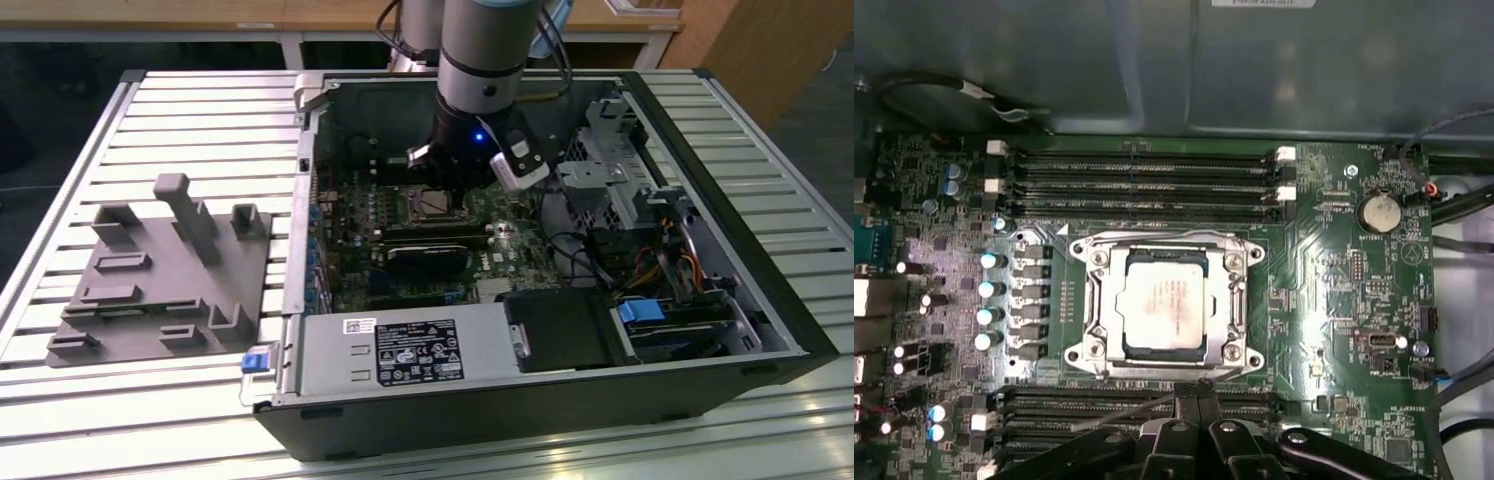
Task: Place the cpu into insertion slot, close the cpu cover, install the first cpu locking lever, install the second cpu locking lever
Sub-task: 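Install the second cpu locking lever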
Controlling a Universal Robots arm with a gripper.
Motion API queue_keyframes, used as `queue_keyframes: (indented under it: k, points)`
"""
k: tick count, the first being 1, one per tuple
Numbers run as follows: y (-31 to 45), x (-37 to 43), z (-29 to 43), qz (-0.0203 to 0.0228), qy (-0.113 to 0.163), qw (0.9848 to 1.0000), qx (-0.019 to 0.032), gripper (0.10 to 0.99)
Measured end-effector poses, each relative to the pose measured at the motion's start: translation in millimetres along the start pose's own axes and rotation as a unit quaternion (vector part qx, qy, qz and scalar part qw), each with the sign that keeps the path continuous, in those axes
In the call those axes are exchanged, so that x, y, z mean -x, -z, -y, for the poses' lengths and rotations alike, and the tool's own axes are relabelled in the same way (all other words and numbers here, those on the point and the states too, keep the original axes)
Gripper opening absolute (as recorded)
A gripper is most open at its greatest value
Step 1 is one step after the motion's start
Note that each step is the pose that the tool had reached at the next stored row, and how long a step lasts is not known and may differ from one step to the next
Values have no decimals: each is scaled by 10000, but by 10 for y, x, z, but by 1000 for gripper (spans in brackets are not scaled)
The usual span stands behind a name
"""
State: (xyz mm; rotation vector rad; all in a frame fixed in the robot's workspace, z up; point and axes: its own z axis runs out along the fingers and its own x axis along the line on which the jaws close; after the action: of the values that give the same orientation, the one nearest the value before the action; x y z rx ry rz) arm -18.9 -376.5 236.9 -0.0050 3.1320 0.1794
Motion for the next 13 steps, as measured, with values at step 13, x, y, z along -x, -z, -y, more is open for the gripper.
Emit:
queue_keyframes:
  k: [13]
  points:
    - [-2,-165,18,1,-3,10000,5,106]
